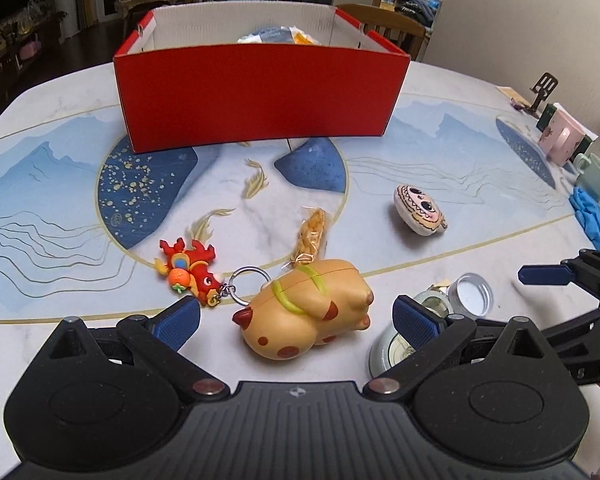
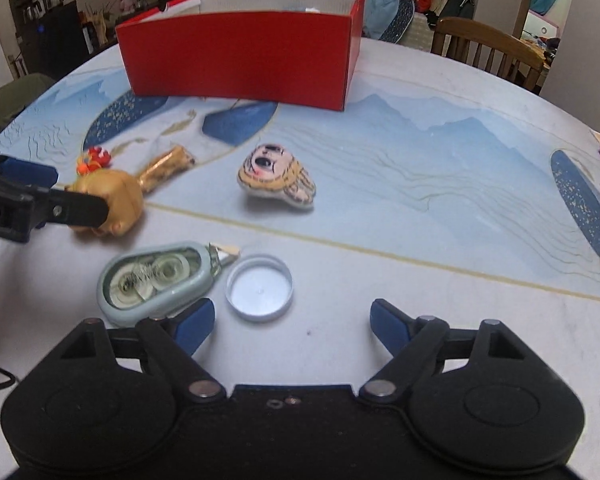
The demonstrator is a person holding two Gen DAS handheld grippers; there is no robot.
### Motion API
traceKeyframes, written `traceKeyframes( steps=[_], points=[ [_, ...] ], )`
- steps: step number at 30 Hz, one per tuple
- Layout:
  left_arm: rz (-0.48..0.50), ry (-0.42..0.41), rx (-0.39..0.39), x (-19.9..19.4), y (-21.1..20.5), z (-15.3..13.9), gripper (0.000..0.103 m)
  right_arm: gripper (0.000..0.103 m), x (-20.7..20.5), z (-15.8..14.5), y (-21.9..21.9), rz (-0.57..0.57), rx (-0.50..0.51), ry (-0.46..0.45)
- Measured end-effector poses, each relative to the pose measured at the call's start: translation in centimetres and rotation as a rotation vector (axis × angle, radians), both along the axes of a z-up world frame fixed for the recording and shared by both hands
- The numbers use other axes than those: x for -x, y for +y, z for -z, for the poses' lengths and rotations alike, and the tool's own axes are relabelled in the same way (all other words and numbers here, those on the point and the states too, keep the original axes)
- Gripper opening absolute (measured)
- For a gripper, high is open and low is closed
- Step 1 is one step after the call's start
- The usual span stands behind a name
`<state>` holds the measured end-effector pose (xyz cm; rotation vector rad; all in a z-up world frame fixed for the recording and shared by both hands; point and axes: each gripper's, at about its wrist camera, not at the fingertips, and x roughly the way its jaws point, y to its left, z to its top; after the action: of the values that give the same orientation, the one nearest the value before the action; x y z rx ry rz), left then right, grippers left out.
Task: Organize objects
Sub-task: 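Withdraw both tools from the box back toward the remaining items, then grasp the tan toy figure with the left tool while the right tool grasps the tin lid, then carry the toy figure and tin lid with both tools over the red box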
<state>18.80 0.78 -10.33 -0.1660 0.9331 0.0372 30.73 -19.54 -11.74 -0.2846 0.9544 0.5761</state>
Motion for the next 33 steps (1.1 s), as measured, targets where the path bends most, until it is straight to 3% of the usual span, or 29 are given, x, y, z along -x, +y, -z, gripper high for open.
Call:
traceKeyframes(
  steps=[9,14,18,24,25,28,33],
  points=[
    [-0.010,0.034,-0.007,-1.2,0.1,1.5,0.103,0.079,-0.3,0.6,0.5,-0.030,-0.003,-0.005],
    [-0.022,0.033,-0.005,-1.2,0.3,1.9,0.102,0.067,-0.4,0.5,0.9,-0.051,-0.015,-0.017],
    [-0.014,0.021,-0.021,-0.9,0.2,1.9,0.102,0.064,-0.2,0.4,1.0,-0.061,-0.018,-0.022],
    [0.001,0.002,-0.008,-0.6,0.1,1.6,0.088,0.052,-0.2,0.3,1.0,-0.061,-0.019,-0.028],
    [0.008,-0.002,0.002,-0.5,0.1,1.6,0.076,0.048,-0.2,0.3,1.0,-0.058,-0.018,-0.028],
    [0.006,-0.002,0.002,-0.4,-0.1,1.4,0.074,0.039,-0.2,0.2,0.8,-0.032,-0.021,-0.030],
    [-0.008,-0.015,0.008,-0.1,0.0,1.0,0.072,0.038,-0.3,0.0,0.4,0.003,-0.034,-0.013]
  ],
)
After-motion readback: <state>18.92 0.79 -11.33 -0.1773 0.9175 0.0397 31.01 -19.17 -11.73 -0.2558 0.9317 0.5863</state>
